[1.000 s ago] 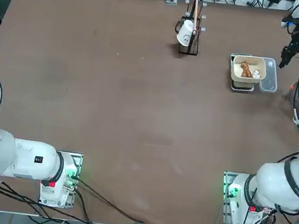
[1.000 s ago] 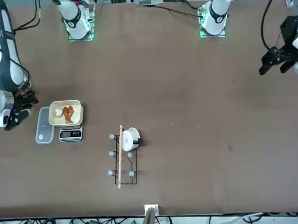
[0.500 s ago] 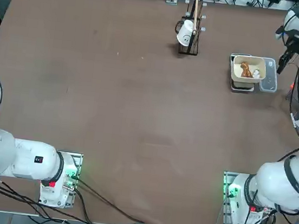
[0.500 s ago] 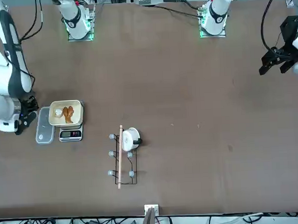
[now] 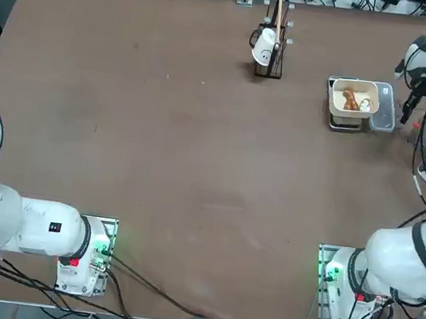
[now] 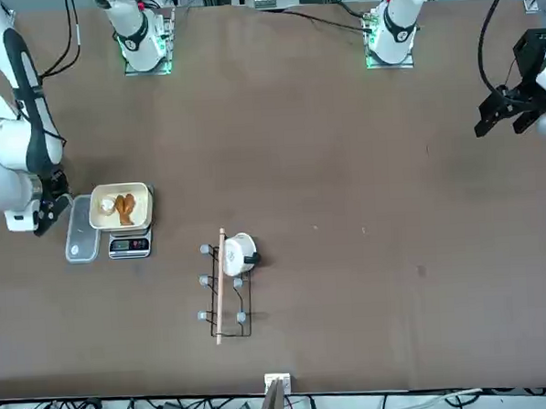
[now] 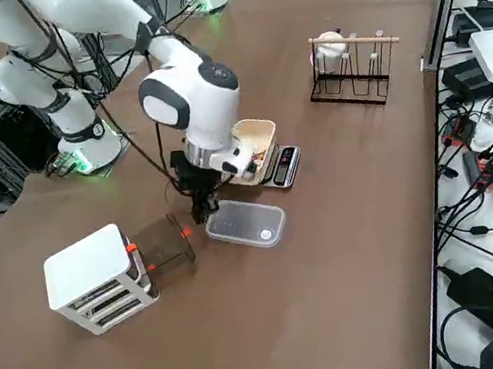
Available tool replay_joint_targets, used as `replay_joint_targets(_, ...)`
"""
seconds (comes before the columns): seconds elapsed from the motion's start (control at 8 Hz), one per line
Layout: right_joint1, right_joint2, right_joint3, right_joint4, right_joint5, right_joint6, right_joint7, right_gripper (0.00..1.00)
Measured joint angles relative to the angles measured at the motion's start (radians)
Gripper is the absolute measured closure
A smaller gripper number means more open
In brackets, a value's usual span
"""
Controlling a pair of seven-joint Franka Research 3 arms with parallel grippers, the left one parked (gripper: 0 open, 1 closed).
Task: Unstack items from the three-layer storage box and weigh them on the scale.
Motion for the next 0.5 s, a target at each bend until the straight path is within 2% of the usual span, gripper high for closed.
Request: replay_joint_targets(0.5,-0.028,-0.007,0.001,-0.039,-0.006,0.003,-0.009,0.98)
